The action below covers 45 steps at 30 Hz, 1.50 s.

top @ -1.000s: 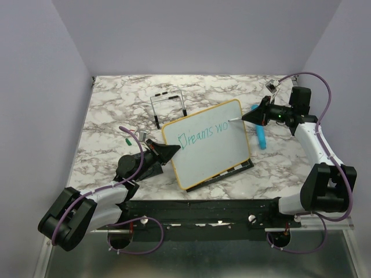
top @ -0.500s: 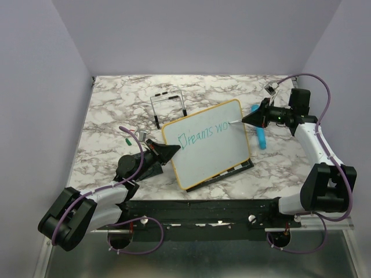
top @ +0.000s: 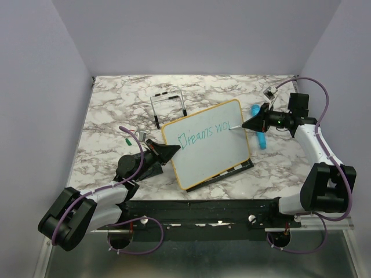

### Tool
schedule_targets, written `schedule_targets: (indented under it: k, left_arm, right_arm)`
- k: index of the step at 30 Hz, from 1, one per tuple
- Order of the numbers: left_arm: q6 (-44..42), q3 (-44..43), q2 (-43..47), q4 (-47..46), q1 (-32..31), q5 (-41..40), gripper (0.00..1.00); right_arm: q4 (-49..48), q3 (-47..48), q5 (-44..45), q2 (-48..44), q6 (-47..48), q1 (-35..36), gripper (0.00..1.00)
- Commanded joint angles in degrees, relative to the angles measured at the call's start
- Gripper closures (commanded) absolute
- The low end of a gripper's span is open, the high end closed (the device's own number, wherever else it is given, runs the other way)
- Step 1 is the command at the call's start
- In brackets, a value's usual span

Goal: Write a sentence on the whiteboard

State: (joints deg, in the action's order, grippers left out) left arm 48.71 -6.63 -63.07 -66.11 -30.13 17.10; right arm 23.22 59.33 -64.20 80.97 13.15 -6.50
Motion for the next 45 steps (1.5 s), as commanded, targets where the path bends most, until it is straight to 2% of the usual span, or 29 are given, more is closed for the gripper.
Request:
schedule_targets:
  k: [1, 16, 22, 29, 45]
  left_arm:
    - [-6.96, 0.39, -1.09, 3.00, -0.28, 1.97, 1.00]
    - [-6.96, 0.48, -0.56, 3.26, -0.28, 1.97, 1.00]
    - [-7.31, 0.48, -0.04, 4.05, -0.28, 1.79, 1.00]
    - [-7.31, 0.74, 0.05, 3.88, -0.28, 1.71, 1.00]
    - [-7.40, 0.48, 0.05, 4.14, -0.28, 1.79, 1.00]
  right_arm:
    - [-0.54, 1.66, -0.13, 0.33, 0.39, -0.35, 0.99]
    - [-6.88, 5.01, 2.15, 1.91, -6.38, -0.44, 1.00]
    - [-6.96, 3.60, -2.93, -1.33, -7.52, -2.46, 0.99]
    - [-7.49, 1.67, -4.79, -5.03, -8.31, -3.69, 0.99]
    - [-9.42, 0.79, -5.84, -4.51, -7.79, -5.27, 0.99]
